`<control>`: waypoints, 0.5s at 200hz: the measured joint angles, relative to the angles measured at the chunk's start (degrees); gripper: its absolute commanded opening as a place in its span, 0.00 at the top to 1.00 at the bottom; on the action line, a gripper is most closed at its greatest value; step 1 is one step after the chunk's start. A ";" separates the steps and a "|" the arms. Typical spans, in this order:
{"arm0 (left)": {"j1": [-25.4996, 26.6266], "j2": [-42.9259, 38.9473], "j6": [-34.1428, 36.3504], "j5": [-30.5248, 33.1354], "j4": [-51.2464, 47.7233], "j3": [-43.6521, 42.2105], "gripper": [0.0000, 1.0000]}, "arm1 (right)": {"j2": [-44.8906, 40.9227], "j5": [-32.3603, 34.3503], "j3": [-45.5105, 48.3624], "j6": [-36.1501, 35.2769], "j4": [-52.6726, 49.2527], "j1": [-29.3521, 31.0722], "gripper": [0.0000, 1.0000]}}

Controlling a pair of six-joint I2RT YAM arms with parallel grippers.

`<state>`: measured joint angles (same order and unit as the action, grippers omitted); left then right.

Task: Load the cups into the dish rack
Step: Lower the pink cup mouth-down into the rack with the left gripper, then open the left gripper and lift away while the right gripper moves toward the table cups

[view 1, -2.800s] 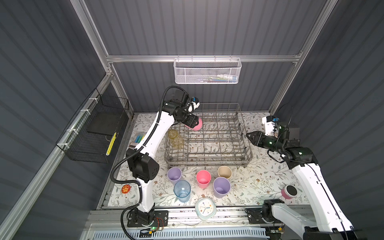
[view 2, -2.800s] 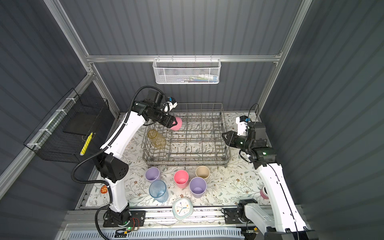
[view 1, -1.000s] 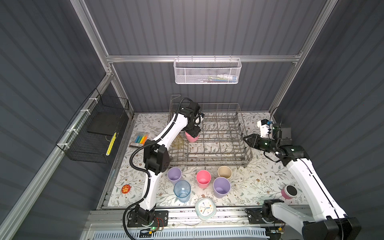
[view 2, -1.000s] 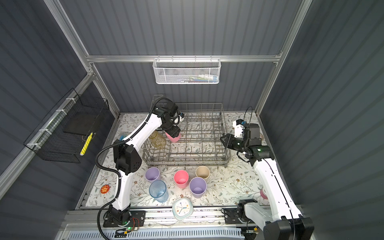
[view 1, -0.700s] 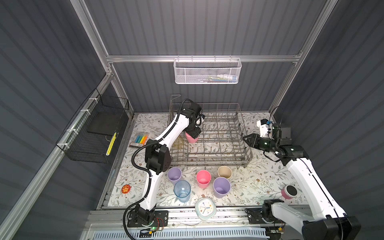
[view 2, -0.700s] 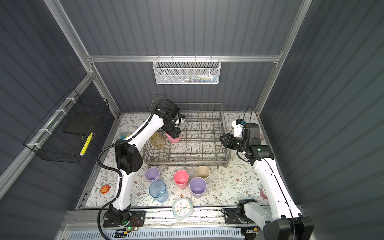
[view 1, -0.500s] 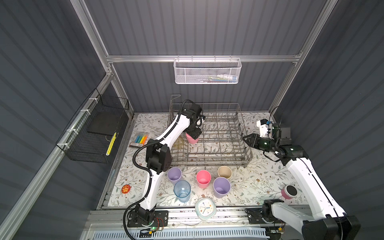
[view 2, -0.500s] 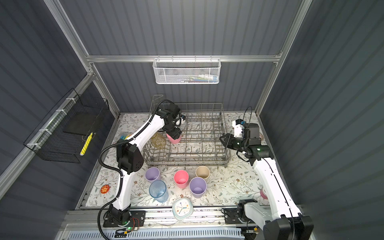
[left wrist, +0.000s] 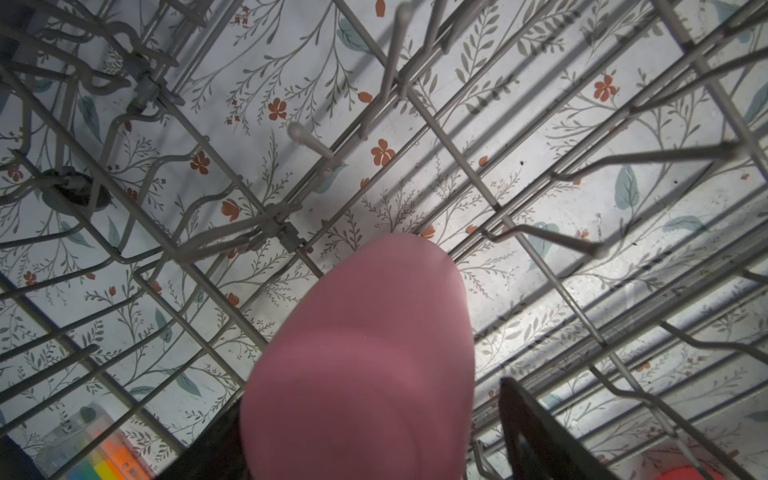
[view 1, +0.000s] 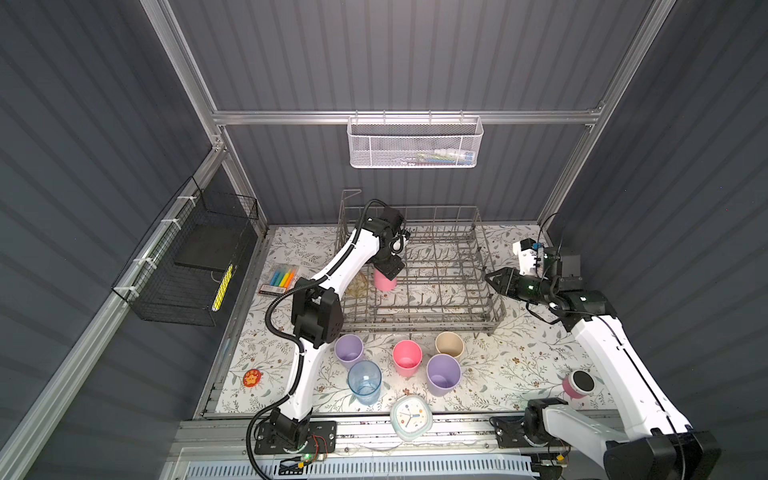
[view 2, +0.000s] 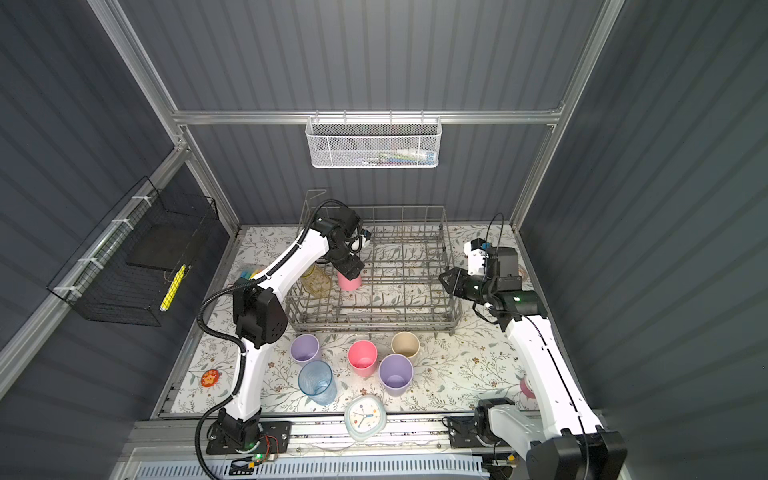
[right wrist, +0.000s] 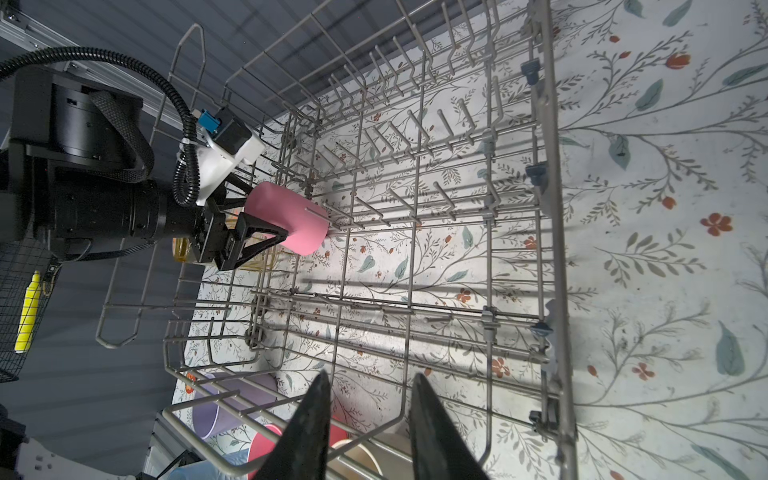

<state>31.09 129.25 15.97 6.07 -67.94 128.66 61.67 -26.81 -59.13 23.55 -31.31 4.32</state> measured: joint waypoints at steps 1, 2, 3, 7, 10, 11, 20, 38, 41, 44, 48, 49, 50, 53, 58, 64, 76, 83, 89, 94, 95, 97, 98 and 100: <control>0.00 0.00 0.00 0.00 0.02 0.00 0.12 | 0.00 0.00 0.00 0.00 0.00 0.00 0.66; 0.00 0.00 0.00 0.00 0.02 0.00 0.13 | 0.00 0.00 0.00 -0.02 0.00 0.00 0.66; 0.00 0.00 0.00 0.00 0.02 0.00 0.12 | 0.00 0.00 0.00 0.00 0.00 0.00 0.66; 0.00 0.00 0.00 0.00 0.00 0.04 0.12 | 0.00 0.00 0.00 0.00 0.00 0.00 0.65; 0.00 0.00 0.00 0.00 -0.02 0.11 0.12 | 0.00 -0.02 0.00 0.00 0.00 0.00 0.65; 0.00 0.00 0.00 0.00 0.00 0.15 0.12 | 0.00 -0.02 0.00 -0.02 0.00 0.00 0.65; 0.00 0.00 0.00 0.00 0.02 0.37 0.12 | 0.00 -0.15 0.00 -0.02 0.00 0.00 0.65; 0.00 -0.02 -0.04 0.04 0.28 0.92 0.10 | -0.11 -0.44 0.00 -0.02 -0.04 0.00 0.65; 0.00 -0.09 -0.04 0.13 0.33 1.01 0.10 | -0.15 -0.46 0.00 -0.02 -0.04 0.00 0.66; 0.00 -0.11 -0.07 0.17 0.39 1.05 0.10 | -0.24 -0.50 0.00 -0.02 -0.04 0.00 0.65; 0.00 -0.17 -0.07 0.24 0.55 1.07 0.10 | -0.42 -0.57 0.00 -0.02 -0.04 0.00 0.65; 0.00 -0.17 -0.07 0.24 0.59 1.07 0.10 | -0.44 -0.59 0.00 -0.02 -0.07 0.00 0.65; 0.00 -0.24 -0.07 0.24 0.63 1.09 0.10 | -0.46 -0.59 -0.02 -0.02 -0.07 0.00 0.65; 0.00 -0.35 -0.09 0.31 0.76 1.11 0.10 | -0.61 -0.61 0.00 -0.02 -0.11 0.00 0.65; 0.00 -0.52 -0.09 0.39 1.01 1.14 0.09 | -0.92 -0.63 -0.02 -0.04 -0.15 0.00 0.65; 0.00 -0.92 -0.24 0.52 1.38 1.14 0.09 | -1.40 -0.61 -0.02 -0.07 -0.28 0.09 0.65; 0.00 -2.25 -0.57 0.92 2.43 1.14 0.08 | -2.51 -0.24 -0.22 -0.24 -0.92 0.55 0.65; 0.00 -3.30 -0.79 1.09 3.34 1.07 0.08 | -3.06 0.15 -0.59 -0.46 -1.57 1.03 0.65; 0.00 -4.59 -1.14 1.31 4.48 0.81 0.08 | -3.48 0.63 -1.01 -0.74 -2.16 1.68 0.65; 0.00 -5.75 -1.29 1.44 5.40 0.50 0.08 | -3.85 1.11 -1.46 -1.01 -2.75 2.45 0.66; 0.00 -6.08 -1.38 1.49 5.75 0.35 0.08 | -3.89 1.27 -1.55 -1.05 -2.84 2.58 0.66; 0.00 -6.60 -1.44 1.49 6.19 0.15 0.08 | -4.00 1.49 -1.75 -1.11 -3.13 2.93 0.66; 0.00 -6.78 -1.44 1.49 6.34 0.09 0.08 | -4.04 1.53 -1.81 -1.14 -3.17 3.06 0.66; 0.00 -7.39 -1.53 1.49 6.80 -0.11 0.08 | -4.24 1.73 -1.99 -1.22 -3.45 3.52 0.66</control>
<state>31.09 121.86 14.44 7.55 -61.14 128.55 57.43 -25.08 -61.12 22.33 -34.76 7.84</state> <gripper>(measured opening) 0.917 0.344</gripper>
